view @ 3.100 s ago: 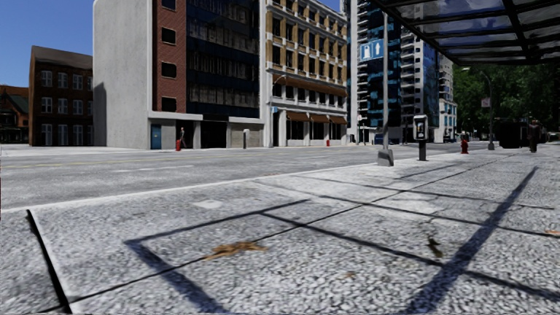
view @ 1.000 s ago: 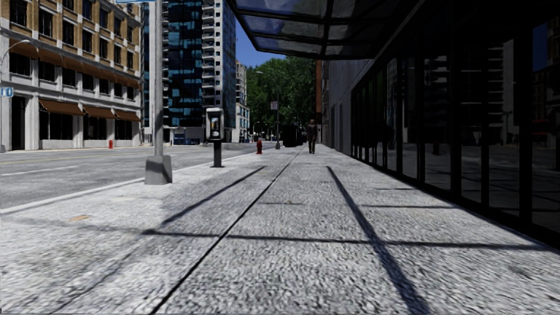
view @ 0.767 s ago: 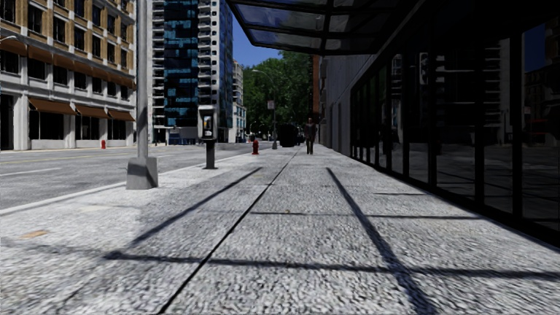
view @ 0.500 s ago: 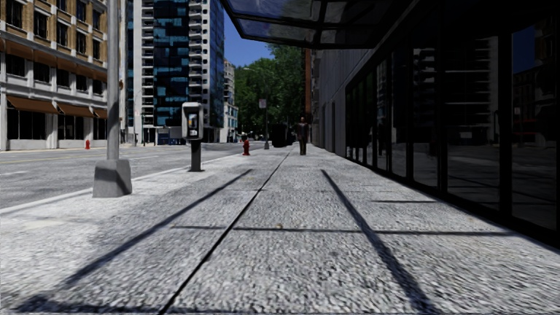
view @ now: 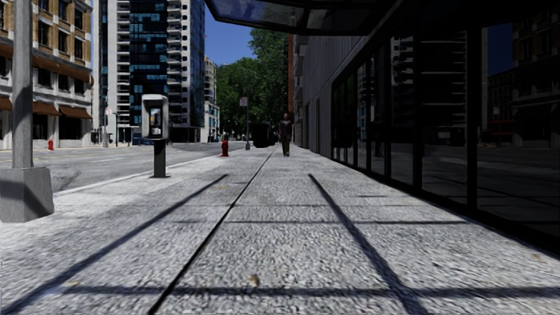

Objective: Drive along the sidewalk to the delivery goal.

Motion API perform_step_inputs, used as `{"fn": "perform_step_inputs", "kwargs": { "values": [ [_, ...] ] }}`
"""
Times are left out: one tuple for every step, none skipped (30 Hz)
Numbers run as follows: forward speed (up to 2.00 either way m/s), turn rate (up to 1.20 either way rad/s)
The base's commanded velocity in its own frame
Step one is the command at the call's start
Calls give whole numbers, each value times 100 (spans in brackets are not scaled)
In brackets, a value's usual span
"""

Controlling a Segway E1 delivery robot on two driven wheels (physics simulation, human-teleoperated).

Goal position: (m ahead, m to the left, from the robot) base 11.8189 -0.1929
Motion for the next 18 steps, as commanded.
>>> {"fn": "perform_step_inputs", "kwargs": {
  "values": [
    [200, 0],
    [200, 0],
    [200, 0],
    [200, 0],
    [200, 0],
    [200, 0],
    [200, 0],
    [200, 0],
    [200, 0],
    [200, 0],
    [200, 0],
    [200, 0],
    [200, 0],
    [200, 0],
    [200, 1],
    [200, 1],
    [200, 13],
    [200, 19]
  ]
}}
